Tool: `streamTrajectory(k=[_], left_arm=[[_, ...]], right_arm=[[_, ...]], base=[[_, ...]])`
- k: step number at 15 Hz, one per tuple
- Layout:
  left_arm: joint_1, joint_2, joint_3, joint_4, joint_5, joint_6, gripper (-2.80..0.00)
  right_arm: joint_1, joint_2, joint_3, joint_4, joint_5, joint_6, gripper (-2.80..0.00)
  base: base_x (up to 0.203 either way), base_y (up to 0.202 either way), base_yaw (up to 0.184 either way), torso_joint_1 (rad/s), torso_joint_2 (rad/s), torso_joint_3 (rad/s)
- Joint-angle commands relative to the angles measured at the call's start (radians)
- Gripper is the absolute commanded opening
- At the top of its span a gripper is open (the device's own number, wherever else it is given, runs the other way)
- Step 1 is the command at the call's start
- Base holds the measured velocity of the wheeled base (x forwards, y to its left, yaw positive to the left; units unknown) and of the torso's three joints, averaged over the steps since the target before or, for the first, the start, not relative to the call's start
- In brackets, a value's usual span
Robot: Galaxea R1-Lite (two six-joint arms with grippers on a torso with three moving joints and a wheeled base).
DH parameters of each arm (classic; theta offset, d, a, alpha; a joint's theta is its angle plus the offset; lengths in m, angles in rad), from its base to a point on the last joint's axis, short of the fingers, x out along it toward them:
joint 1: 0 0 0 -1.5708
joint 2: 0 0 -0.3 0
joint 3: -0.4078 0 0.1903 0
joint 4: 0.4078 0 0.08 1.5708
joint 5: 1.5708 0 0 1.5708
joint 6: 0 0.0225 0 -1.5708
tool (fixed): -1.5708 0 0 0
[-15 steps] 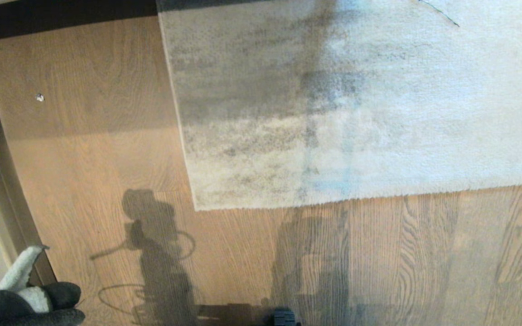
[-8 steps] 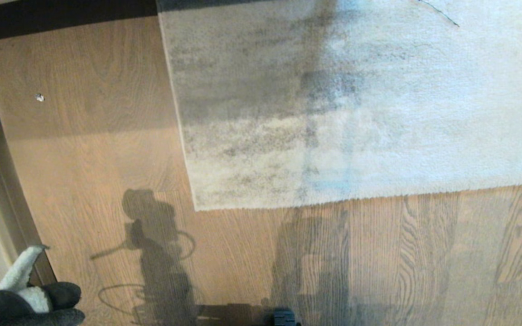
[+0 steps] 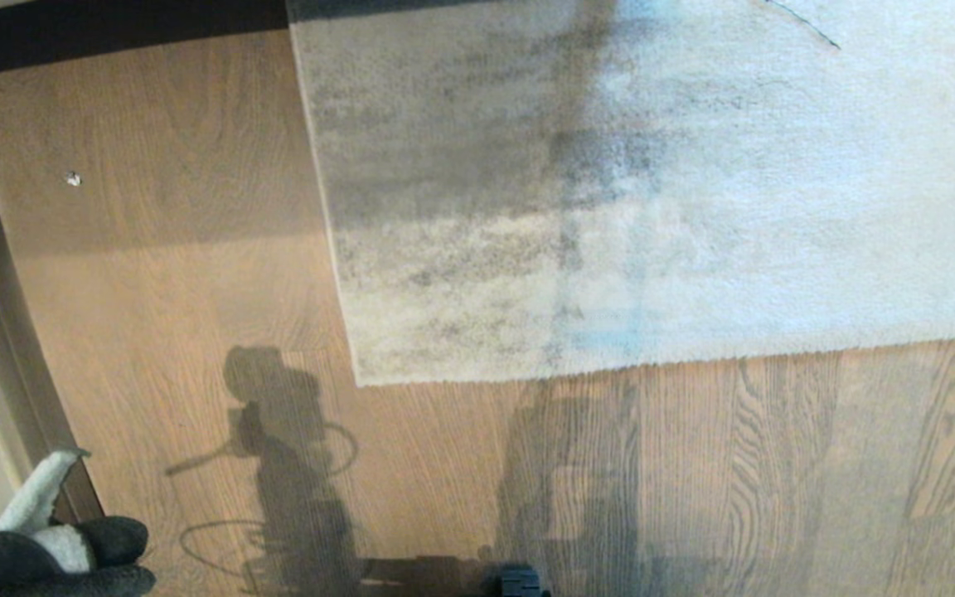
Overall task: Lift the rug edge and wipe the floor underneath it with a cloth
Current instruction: Put down the rag
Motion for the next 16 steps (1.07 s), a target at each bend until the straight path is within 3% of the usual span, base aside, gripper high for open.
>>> streamTrajectory(k=[1, 16], left_arm=[[0.0, 0.0, 0.0, -0.001, 0.001, -0.001, -2.8], [0.0, 0.004, -0.009, 0.025, 0.002, 0.002, -2.8]], right_arm=[[0.0, 0.002, 0.0, 0.0, 0.0, -0.001, -2.8], [0.0, 0.002, 0.0, 0.0, 0.0, -0.001, -2.8]], base=[[0.0, 0.0, 0.0, 0.0, 0.0, 0.0], [0.0, 0.0, 0.0, 0.0, 0.0, 0.0]])
